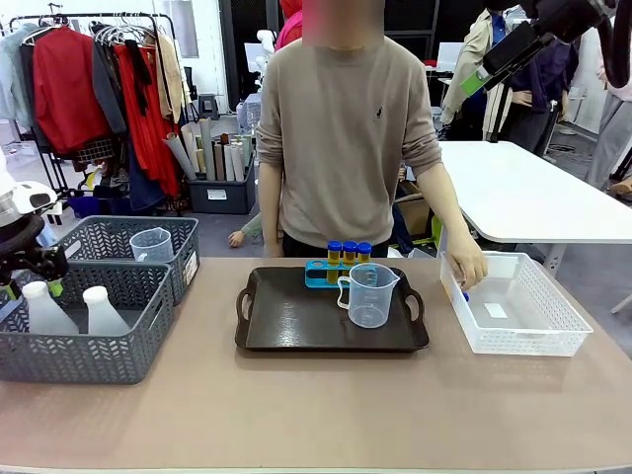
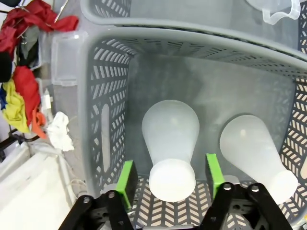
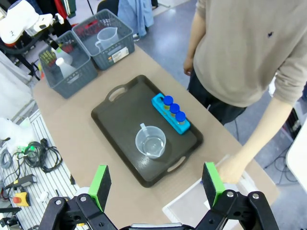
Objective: Prepare the laboratory tools.
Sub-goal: Pick up one Small flask and place it on the Handle tray.
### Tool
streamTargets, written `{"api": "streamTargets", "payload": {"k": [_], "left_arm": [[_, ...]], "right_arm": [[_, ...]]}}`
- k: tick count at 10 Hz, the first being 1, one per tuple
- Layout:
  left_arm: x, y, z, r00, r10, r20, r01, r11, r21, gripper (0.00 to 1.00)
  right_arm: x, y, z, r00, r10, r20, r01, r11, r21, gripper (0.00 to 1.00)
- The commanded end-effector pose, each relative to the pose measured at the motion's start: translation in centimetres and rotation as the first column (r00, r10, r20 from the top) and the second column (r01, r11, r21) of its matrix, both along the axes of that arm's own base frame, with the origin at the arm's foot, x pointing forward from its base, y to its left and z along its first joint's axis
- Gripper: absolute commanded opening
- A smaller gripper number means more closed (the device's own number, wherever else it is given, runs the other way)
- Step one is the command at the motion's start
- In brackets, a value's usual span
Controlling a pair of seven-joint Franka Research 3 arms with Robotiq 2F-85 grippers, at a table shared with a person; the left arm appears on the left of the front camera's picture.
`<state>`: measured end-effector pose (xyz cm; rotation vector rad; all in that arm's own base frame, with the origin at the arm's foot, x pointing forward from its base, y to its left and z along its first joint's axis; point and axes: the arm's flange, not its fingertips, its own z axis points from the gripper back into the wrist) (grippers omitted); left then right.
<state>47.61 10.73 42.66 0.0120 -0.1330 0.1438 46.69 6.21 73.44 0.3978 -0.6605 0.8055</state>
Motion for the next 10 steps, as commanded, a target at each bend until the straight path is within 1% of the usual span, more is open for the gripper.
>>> {"api": "streamTargets", "payload": {"k": [1, 2, 3, 6, 8, 9, 10], "left_arm": [[0.3, 0.5, 0.0, 1.0, -0.017, -0.006, 0.017, 1.0, 0.009, 0.21], [0.3, 0.5, 0.0, 1.0, -0.016, -0.006, 0.016, 1.0, 0.007, 0.02], [0.2, 0.6, 0.2, 1.0, -0.018, -0.007, 0.018, 1.0, 0.007, 0.0], [0.3, 0.5, 0.1, 1.0, -0.016, -0.004, 0.016, 1.0, 0.003, 0.0], [0.2, 0.4, 0.7, 1.0, -0.01, -0.007, 0.01, 1.0, -0.005, 0.0], [0.3, 0.0, 2.2, 1.0, -0.01, 0.006, 0.011, 1.0, -0.015, 0.0], [0.2, -0.5, 5.1, 1.0, 0.001, -0.008, -0.001, 1.0, -0.016, 0.0]], "right_arm": [[-0.1, 0.0, 0.1, 1.0, 0.003, 0.003, -0.003, 1.0, 0.001, 1.0], [-0.1, 0.0, 0.1, 1.0, 0.003, 0.003, -0.003, 1.0, 0.001, 1.0], [-0.1, 0.0, 0.1, 1.0, 0.003, 0.003, -0.003, 1.0, 0.001, 1.0], [-0.1, 0.0, 0.1, 1.0, 0.003, 0.003, -0.003, 1.0, 0.001, 1.0], [-0.1, 0.0, 0.1, 1.0, 0.003, 0.003, -0.003, 1.0, 0.001, 1.0], [-0.1, 0.0, 0.1, 1.0, 0.003, 0.003, -0.003, 1.0, 0.001, 1.0], [-0.1, 0.0, 0.1, 1.0, 0.003, 0.003, -0.003, 1.0, 0.001, 1.0]]}}
